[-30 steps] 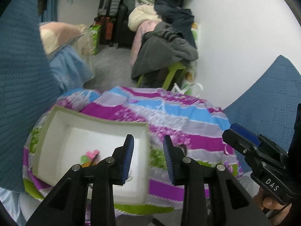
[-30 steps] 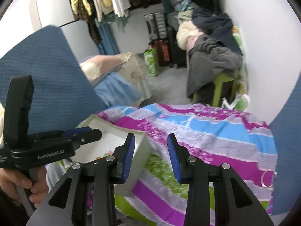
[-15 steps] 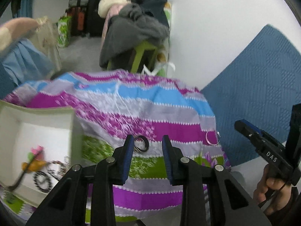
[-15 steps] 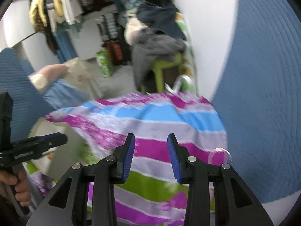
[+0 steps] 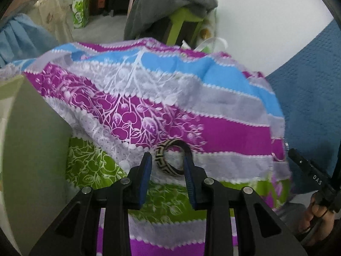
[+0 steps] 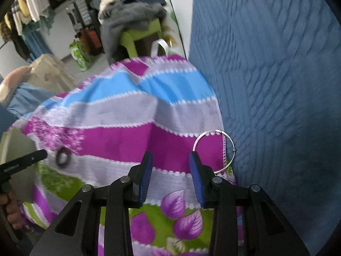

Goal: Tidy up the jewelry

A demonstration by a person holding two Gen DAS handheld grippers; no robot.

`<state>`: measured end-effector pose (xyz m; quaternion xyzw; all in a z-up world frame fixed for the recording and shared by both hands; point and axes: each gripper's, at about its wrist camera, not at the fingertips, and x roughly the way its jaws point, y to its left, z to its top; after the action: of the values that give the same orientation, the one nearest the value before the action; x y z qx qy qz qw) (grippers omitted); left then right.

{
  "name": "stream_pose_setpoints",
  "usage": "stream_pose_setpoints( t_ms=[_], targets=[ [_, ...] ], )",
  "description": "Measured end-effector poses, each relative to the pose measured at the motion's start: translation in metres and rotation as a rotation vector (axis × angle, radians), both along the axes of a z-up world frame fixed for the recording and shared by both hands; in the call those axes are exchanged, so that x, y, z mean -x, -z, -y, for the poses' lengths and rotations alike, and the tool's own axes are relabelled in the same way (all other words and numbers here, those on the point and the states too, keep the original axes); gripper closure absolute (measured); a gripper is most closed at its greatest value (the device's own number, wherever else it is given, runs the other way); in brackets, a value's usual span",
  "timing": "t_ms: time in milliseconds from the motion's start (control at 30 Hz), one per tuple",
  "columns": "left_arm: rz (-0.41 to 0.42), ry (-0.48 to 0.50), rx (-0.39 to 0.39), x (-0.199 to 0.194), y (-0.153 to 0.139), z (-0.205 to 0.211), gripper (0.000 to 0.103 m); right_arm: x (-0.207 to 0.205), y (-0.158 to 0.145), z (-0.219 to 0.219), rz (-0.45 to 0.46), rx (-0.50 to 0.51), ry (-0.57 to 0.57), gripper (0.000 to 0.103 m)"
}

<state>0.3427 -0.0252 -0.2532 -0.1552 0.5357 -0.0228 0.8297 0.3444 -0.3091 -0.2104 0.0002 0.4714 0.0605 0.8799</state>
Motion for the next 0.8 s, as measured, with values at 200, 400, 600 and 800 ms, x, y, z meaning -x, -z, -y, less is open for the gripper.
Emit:
stream_pose_setpoints(
  t_ms=[200, 400, 600, 800],
  targets=[
    [0.001, 0.003, -0.022, -0.011, 0.021, 0.001, 0.075, -0.022, 0.032, 0.009, -0.021, 0.05, 0.047, 0.082],
    [0.006, 0.037, -0.048, -0.019, 0.029, 0.01, 0.082, -0.033, 0.051, 0.014, -0.048, 0.092, 0.056, 0.086],
    [0.009, 0.068, -0.065, -0.022, 0.031, 0.019, 0.092, -0.035, 0.053, 0.006, -0.036, 0.137, 0.019, 0.098],
    [-0.008, 0.072, -0.057, -0.019, 0.028, 0.022, 0.097, -0.031, 0.047, 0.002, -0.047, 0.079, 0.006, 0.1]
  ],
)
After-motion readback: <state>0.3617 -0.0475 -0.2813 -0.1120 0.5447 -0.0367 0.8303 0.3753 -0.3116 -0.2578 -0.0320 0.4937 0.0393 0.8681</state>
